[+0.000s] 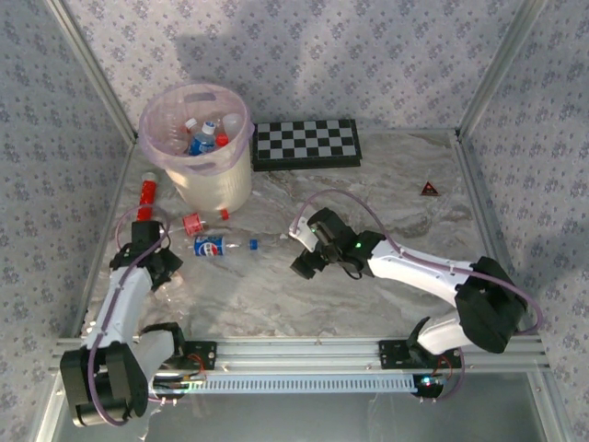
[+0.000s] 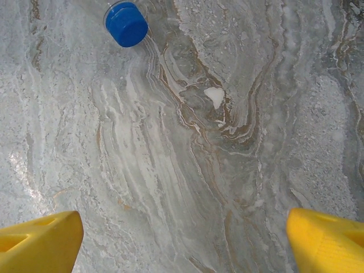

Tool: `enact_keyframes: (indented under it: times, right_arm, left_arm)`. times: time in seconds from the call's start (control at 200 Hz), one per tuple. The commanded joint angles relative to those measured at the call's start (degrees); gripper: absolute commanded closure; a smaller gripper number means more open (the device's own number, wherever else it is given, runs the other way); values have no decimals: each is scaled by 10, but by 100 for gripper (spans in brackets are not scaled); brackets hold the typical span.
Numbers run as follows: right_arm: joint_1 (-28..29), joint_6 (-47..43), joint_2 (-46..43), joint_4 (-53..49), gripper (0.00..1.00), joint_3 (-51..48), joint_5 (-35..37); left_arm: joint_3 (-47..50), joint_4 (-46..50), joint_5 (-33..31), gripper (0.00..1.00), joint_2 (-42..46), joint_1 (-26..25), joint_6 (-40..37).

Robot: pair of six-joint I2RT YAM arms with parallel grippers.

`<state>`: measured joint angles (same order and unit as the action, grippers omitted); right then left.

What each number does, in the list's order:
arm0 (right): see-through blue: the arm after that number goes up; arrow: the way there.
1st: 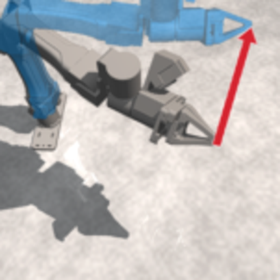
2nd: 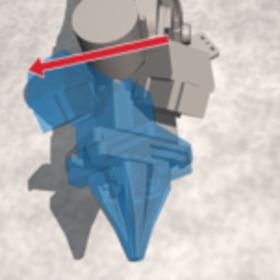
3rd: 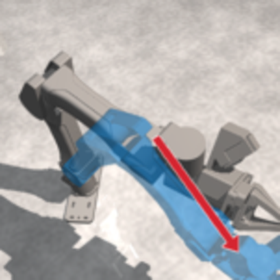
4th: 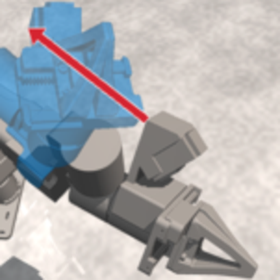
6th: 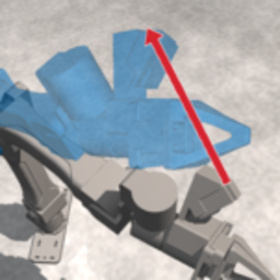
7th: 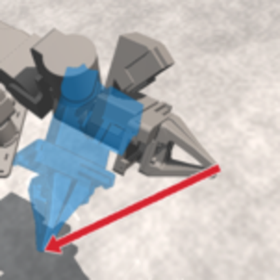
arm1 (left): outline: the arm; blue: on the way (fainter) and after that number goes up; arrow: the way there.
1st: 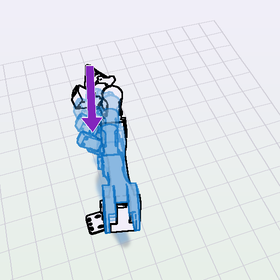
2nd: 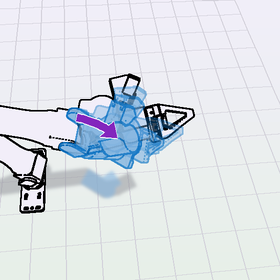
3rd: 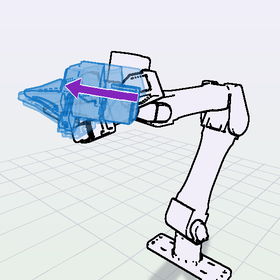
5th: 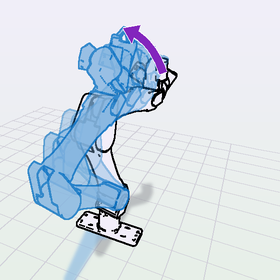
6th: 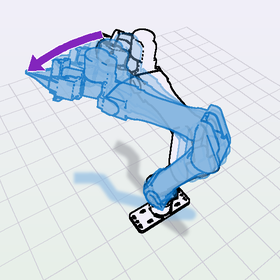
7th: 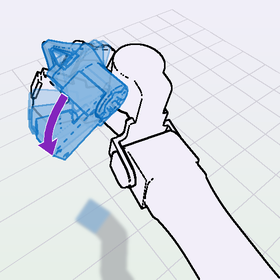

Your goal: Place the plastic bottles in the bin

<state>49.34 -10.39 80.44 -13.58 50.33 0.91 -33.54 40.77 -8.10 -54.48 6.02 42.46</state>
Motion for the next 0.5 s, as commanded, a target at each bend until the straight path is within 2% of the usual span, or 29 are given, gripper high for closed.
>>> enact_keyframes:
  times: [0.0,0.145,0.27,0.34,0.495]
  right_arm:
    - [-4,9,-16,-7,6,-7,8]
    - [-6,9,-17,-12,6,-4,8]
    - [-6,15,-16,-12,6,0,6]
    - [-5,19,-14,-13,6,3,6]
    - [5,30,-14,-19,6,10,18]
  left_arm:
    - [-63,59,-15,44,39,4,-12]
    - [-190,103,-46,45,81,4,-47]
    - [-318,68,-54,57,81,4,-83]
    - [-378,5,-15,64,62,4,-102]
    - [-456,-185,131,77,-32,1,-134]
